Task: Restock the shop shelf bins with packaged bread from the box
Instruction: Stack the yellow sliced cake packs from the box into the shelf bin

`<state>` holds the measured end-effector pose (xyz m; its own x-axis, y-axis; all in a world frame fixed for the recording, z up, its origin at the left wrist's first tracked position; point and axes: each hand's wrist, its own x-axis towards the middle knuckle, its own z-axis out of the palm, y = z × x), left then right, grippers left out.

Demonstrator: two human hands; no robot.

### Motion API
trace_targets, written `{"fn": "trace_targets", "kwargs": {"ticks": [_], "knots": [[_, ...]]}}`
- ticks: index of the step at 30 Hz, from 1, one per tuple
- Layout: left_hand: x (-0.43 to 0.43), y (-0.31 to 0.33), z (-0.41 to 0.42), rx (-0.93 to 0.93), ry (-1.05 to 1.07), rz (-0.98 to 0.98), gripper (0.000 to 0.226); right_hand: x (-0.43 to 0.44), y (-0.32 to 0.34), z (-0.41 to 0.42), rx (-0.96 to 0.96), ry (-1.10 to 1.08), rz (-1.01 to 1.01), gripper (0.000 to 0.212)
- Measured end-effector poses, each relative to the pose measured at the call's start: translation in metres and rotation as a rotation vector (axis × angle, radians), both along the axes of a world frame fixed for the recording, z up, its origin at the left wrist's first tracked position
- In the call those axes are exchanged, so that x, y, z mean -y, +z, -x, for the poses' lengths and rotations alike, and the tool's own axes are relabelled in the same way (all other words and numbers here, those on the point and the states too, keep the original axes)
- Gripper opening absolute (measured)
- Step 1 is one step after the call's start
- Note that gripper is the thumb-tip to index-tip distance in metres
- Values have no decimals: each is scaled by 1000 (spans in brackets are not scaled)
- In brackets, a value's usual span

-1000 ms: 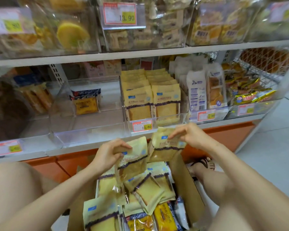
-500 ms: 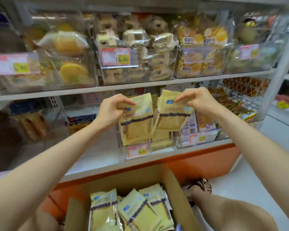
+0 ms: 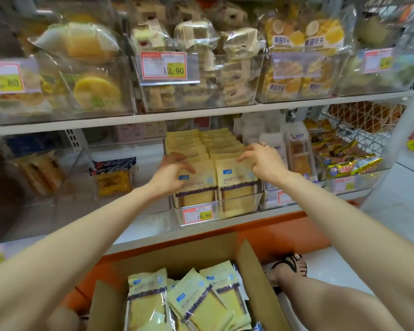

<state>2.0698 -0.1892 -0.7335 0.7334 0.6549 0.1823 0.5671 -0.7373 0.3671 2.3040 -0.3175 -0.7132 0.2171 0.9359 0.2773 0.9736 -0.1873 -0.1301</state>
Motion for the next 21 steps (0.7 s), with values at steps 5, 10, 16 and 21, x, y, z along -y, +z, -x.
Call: {"fn": "trace_targets", "kwargs": {"ticks": [5,10,16,21], "knots": [[19,-11,1,170,-85,-3,23,4,-24,9,-213,94,-128,29],[28,-25,-17,-220,-203,317,44,-5,-48,11,-418,106,323,25],[21,-30,-37,-252,-148,496,57,-13,-48,12,-608,96,533,22],[15,-42,-40,-157,-92,505,70,-23,-49,15,-697,60,463,40]]}}
